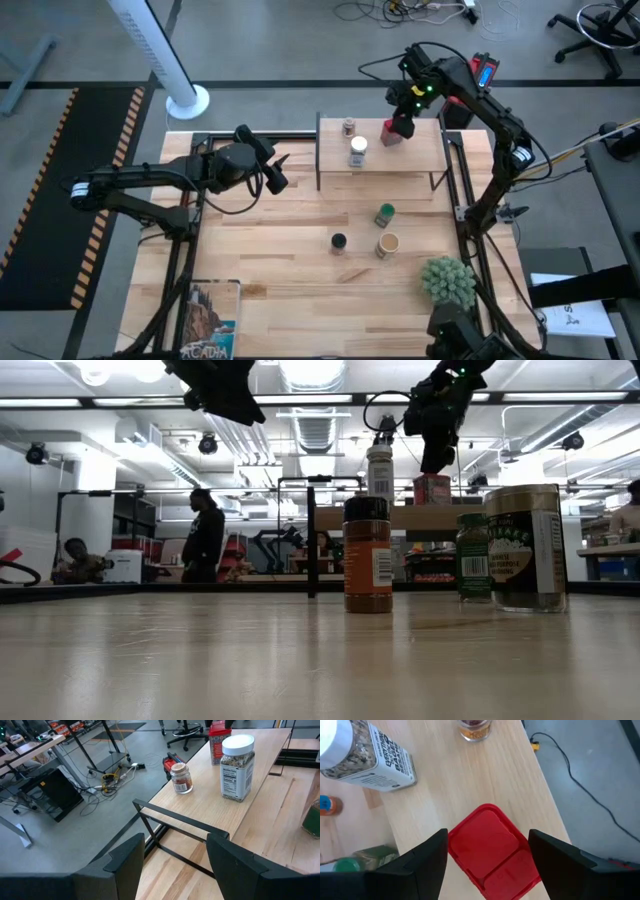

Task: Shelf spices
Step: Remove the red seasoning can from the shelf

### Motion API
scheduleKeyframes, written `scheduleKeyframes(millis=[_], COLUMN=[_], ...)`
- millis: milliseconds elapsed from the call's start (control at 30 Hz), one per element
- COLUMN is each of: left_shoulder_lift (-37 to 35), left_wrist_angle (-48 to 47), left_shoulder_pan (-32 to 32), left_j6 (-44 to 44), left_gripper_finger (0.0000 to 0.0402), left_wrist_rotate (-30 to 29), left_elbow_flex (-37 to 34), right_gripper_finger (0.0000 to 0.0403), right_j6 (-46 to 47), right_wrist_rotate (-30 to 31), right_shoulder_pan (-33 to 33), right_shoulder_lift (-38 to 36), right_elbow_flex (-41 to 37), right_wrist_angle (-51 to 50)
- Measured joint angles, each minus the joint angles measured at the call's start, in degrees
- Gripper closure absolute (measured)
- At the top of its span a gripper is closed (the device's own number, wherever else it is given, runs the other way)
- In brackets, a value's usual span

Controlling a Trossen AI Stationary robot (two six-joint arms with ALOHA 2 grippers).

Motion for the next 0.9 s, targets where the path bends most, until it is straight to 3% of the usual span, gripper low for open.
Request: scheduleKeyframes(millis=[567, 900], left_shoulder_lift=[0.0, 0.0], left_wrist_angle=[-0.5, -0.8], left_shoulder_pan=[0.0, 0.0], left_j6=[0.0, -0.2], left_gripper_finger=[0.0198, 0.0198], left_wrist_rotate=[0.0, 0.0], left_elbow_flex=[0.0, 0.0], right_gripper_finger=[0.0149, 0.0164], right_j6=[4.4, -3.1], right_wrist_rotate=[-0.1, 0.6], right_shoulder_pan=[0.0, 1.7], right_shoulder_lift=[-1.4, -6.8], right_elbow_flex=[0.0, 0.0], right_wrist_angle=[-1.7, -1.1])
